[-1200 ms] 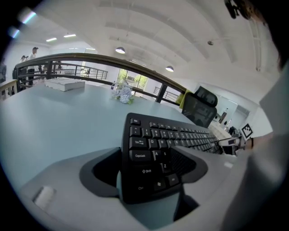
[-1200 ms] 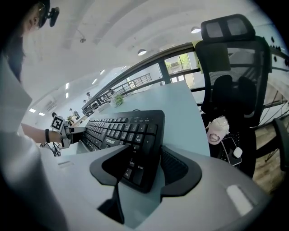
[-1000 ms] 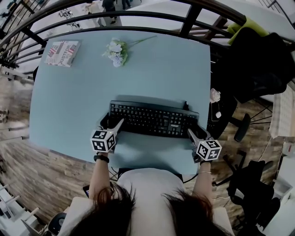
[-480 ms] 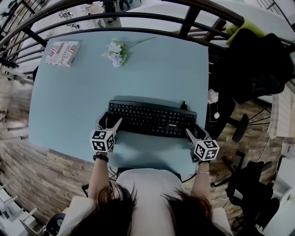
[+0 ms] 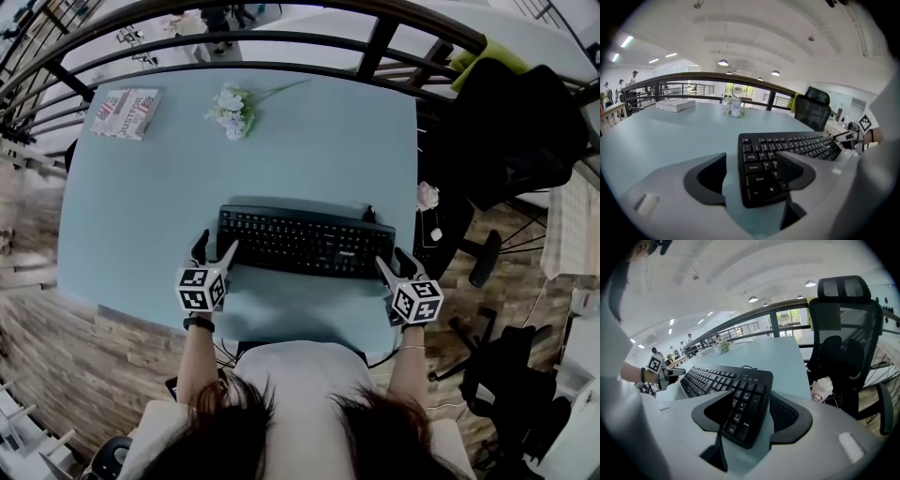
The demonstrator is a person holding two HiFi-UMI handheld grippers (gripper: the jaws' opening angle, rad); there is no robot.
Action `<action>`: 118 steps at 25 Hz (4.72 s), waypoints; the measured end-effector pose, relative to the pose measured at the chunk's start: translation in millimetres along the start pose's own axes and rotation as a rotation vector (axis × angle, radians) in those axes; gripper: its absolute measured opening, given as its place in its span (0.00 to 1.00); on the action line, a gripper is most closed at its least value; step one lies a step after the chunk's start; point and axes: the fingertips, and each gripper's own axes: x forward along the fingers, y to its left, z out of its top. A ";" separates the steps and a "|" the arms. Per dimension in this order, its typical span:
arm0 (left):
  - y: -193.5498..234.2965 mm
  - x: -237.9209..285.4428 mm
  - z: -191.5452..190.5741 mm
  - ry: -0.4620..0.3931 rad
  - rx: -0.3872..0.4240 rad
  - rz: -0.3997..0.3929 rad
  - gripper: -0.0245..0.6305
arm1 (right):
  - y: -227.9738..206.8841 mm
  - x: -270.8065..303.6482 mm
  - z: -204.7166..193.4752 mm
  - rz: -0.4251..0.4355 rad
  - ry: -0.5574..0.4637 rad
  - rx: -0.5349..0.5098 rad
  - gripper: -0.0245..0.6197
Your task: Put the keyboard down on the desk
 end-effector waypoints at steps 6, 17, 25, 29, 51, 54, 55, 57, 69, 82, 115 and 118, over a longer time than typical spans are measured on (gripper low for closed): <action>-7.5 -4.3 13.5 -0.034 0.022 -0.012 0.61 | 4.6 -6.6 19.3 -0.005 -0.084 -0.016 0.38; -28.3 -23.3 70.9 -0.165 0.093 -0.051 0.61 | 32.0 -33.0 83.2 0.022 -0.251 -0.111 0.38; -68.4 -48.9 117.9 -0.278 0.169 -0.111 0.60 | 74.8 -61.7 144.7 0.068 -0.407 -0.205 0.38; -90.1 -68.3 134.9 -0.338 0.188 -0.143 0.57 | 100.0 -79.5 163.9 0.113 -0.484 -0.223 0.38; -163.9 -139.9 171.8 -0.492 0.125 -0.297 0.16 | 146.2 -163.0 182.6 0.153 -0.631 -0.277 0.04; -166.6 -139.8 171.3 -0.490 0.137 -0.289 0.12 | 143.8 -161.8 180.2 0.147 -0.627 -0.267 0.04; -167.6 -139.0 171.1 -0.489 0.141 -0.288 0.12 | 143.0 -160.8 179.8 0.145 -0.627 -0.266 0.04; -168.8 -136.7 171.1 -0.488 0.144 -0.286 0.12 | 141.5 -158.3 179.7 0.145 -0.626 -0.265 0.04; -160.0 -124.6 174.3 -0.466 0.130 -0.281 0.12 | 136.7 -141.7 185.2 0.147 -0.600 -0.274 0.04; -156.7 -124.9 172.5 -0.462 0.129 -0.279 0.12 | 134.6 -139.7 181.5 0.131 -0.597 -0.258 0.04; -143.4 -124.5 175.4 -0.465 0.115 -0.278 0.12 | 140.4 -130.2 181.5 0.132 -0.593 -0.232 0.04; -141.2 -123.4 175.2 -0.465 0.112 -0.276 0.12 | 141.4 -127.7 181.7 0.132 -0.592 -0.230 0.04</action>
